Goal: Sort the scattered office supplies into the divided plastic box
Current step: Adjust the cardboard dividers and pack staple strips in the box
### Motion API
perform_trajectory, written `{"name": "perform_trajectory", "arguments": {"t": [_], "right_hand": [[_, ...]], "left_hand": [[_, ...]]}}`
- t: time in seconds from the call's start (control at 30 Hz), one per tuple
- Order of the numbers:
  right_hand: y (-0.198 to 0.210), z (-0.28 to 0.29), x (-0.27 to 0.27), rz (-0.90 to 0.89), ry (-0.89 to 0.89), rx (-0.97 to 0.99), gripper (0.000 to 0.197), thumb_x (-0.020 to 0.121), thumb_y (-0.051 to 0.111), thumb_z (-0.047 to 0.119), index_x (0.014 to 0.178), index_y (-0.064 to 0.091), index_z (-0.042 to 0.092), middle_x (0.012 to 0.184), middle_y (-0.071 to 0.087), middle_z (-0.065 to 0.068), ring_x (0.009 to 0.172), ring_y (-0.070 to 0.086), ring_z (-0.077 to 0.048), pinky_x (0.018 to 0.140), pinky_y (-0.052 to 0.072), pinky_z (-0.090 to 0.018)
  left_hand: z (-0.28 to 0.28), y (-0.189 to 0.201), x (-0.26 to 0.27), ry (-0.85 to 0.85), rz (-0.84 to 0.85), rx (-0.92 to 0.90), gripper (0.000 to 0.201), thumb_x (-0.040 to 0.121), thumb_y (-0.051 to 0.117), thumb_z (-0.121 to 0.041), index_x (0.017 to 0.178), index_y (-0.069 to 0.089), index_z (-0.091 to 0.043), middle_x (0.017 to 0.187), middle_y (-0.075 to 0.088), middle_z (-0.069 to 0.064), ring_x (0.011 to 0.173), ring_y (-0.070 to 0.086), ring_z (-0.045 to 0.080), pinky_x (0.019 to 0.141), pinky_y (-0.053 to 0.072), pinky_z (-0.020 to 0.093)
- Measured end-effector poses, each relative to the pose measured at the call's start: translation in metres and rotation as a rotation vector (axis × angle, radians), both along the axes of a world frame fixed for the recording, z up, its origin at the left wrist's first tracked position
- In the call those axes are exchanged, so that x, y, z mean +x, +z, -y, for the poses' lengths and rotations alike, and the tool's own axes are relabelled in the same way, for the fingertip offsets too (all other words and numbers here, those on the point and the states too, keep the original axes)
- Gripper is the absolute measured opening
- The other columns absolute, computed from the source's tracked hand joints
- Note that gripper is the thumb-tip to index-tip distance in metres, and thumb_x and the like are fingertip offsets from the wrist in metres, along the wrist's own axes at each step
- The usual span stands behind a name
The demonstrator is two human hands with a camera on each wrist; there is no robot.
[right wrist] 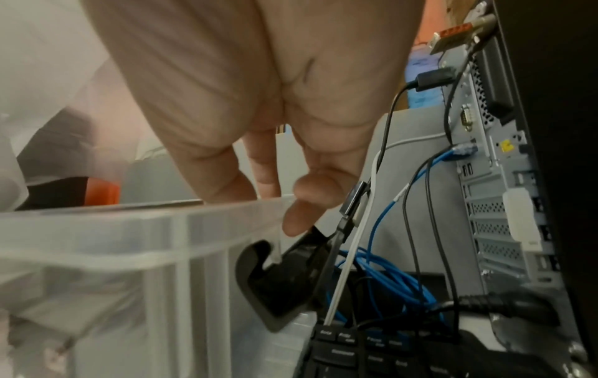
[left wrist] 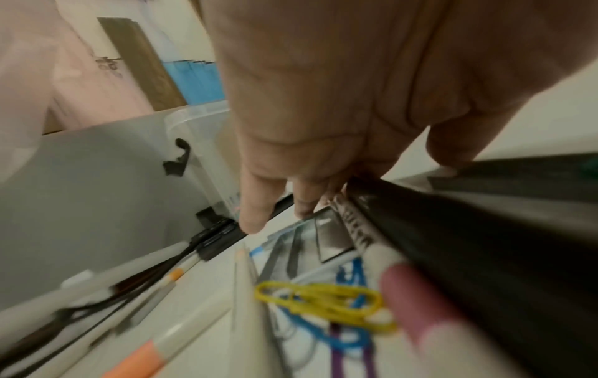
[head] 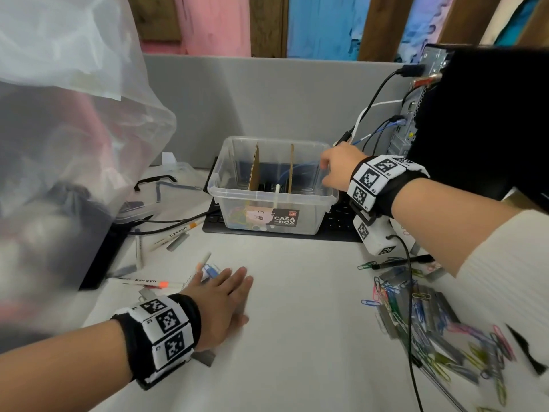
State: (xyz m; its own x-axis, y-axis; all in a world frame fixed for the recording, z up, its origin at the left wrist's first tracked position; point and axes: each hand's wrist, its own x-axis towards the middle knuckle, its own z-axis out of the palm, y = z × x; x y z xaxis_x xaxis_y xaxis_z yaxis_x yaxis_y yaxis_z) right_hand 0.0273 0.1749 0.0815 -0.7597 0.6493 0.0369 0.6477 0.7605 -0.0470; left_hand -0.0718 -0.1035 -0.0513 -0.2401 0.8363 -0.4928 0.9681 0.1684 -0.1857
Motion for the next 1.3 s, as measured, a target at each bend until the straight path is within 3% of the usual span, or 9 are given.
{"name": "perform_trajectory", "arguments": {"t": [0.1, 0.27, 0.43, 0.53, 0.67, 0.8, 1.0, 1.17, 1.3], "right_hand": [[0.002, 0.011, 0.008, 0.004, -0.018, -0.065, 0.037, 0.081, 0.064, 0.02, 0.114, 0.061, 0.003, 0.109, 0.062, -0.017, 0.099, 0.059, -0.029, 0.083, 0.052, -0.035], [0.003, 0.025, 0.023, -0.029, -0.046, -0.158, 0.039, 0.079, 0.065, 0.021, 0.11, 0.064, -0.002, 0.092, 0.068, -0.017, 0.074, 0.056, -0.023, 0.072, 0.052, -0.032], [-0.007, 0.033, 0.035, -0.068, -0.039, -0.201, 0.036, 0.076, 0.065, 0.025, 0.104, 0.067, 0.001, 0.075, 0.063, -0.006, 0.117, 0.043, -0.02, 0.088, 0.041, -0.028], [-0.009, 0.037, 0.041, -0.113, -0.026, -0.222, 0.039, 0.076, 0.069, 0.027, 0.102, 0.067, -0.002, 0.076, 0.063, -0.012, 0.113, 0.048, -0.022, 0.09, 0.048, -0.034], [-0.008, 0.042, 0.047, -0.122, 0.025, -0.229, 0.055, 0.078, 0.073, 0.035, 0.117, 0.06, -0.001, 0.106, 0.058, -0.014, 0.086, 0.06, -0.025, 0.077, 0.054, -0.036], [-0.014, 0.038, 0.051, -0.144, 0.004, -0.154, 0.063, 0.086, 0.062, 0.042, 0.137, 0.038, 0.016, 0.136, 0.038, -0.011, 0.113, 0.052, -0.028, 0.091, 0.045, -0.036], [-0.017, 0.029, 0.061, -0.186, -0.056, -0.157, 0.044, 0.096, 0.047, 0.038, 0.131, 0.044, 0.011, 0.128, 0.047, -0.013, 0.115, 0.049, -0.031, 0.095, 0.041, -0.037], [-0.015, 0.031, 0.07, -0.245, -0.024, -0.251, 0.042, 0.097, 0.046, 0.037, 0.13, 0.048, 0.012, 0.111, 0.062, -0.008, 0.104, 0.056, -0.023, 0.089, 0.042, -0.032], [-0.015, 0.034, 0.086, -0.243, 0.016, -0.425, 0.034, 0.089, 0.062, 0.033, 0.116, 0.058, 0.014, 0.08, 0.065, 0.002, 0.073, 0.06, -0.013, 0.072, 0.048, -0.029]], "left_hand": [[-0.009, 0.016, -0.01, 0.215, 0.129, 0.172, 0.073, 0.095, 0.015, -0.059, 0.152, -0.005, -0.019, 0.16, -0.008, 0.0, 0.147, 0.007, 0.018, 0.119, 0.01, 0.041], [-0.034, 0.058, -0.036, 0.692, 0.486, 0.758, 0.075, 0.089, 0.022, -0.067, 0.135, 0.041, -0.011, 0.131, 0.055, 0.013, 0.115, 0.056, 0.027, 0.099, 0.042, 0.038], [-0.058, 0.077, -0.055, 1.012, 0.835, 1.004, 0.069, 0.09, 0.039, -0.064, 0.135, 0.032, -0.013, 0.114, 0.054, 0.009, 0.081, 0.069, 0.027, 0.071, 0.058, 0.04], [-0.073, 0.08, -0.064, 1.135, 0.959, 1.013, 0.055, 0.086, 0.059, -0.045, 0.127, 0.036, -0.017, 0.111, 0.058, 0.013, 0.077, 0.071, 0.034, 0.074, 0.058, 0.047], [-0.091, 0.067, -0.086, 1.145, 0.896, 1.08, 0.045, 0.069, 0.058, -0.024, 0.11, 0.044, -0.01, 0.105, 0.062, 0.021, 0.086, 0.068, 0.037, 0.073, 0.058, 0.049], [-0.09, 0.089, -0.068, 1.13, 0.919, 1.122, 0.008, 0.093, 0.048, -0.004, 0.101, 0.048, -0.003, 0.078, 0.058, 0.011, 0.066, 0.063, 0.024, 0.059, 0.056, 0.028], [-0.086, 0.087, -0.073, 1.104, 0.872, 1.113, 0.021, 0.093, 0.047, -0.003, 0.073, 0.045, -0.01, 0.073, 0.055, 0.01, 0.058, 0.057, 0.022, 0.063, 0.054, 0.031], [-0.082, 0.095, -0.07, 1.068, 0.892, 1.019, 0.003, 0.096, 0.049, -0.008, 0.099, 0.05, -0.01, 0.084, 0.058, 0.013, 0.064, 0.057, 0.024, 0.048, 0.052, 0.027], [-0.081, 0.1, -0.067, 0.909, 0.8, 0.985, 0.011, 0.098, 0.048, -0.016, 0.106, 0.051, -0.008, 0.079, 0.061, 0.014, 0.054, 0.058, 0.025, 0.041, 0.052, 0.028]]}}
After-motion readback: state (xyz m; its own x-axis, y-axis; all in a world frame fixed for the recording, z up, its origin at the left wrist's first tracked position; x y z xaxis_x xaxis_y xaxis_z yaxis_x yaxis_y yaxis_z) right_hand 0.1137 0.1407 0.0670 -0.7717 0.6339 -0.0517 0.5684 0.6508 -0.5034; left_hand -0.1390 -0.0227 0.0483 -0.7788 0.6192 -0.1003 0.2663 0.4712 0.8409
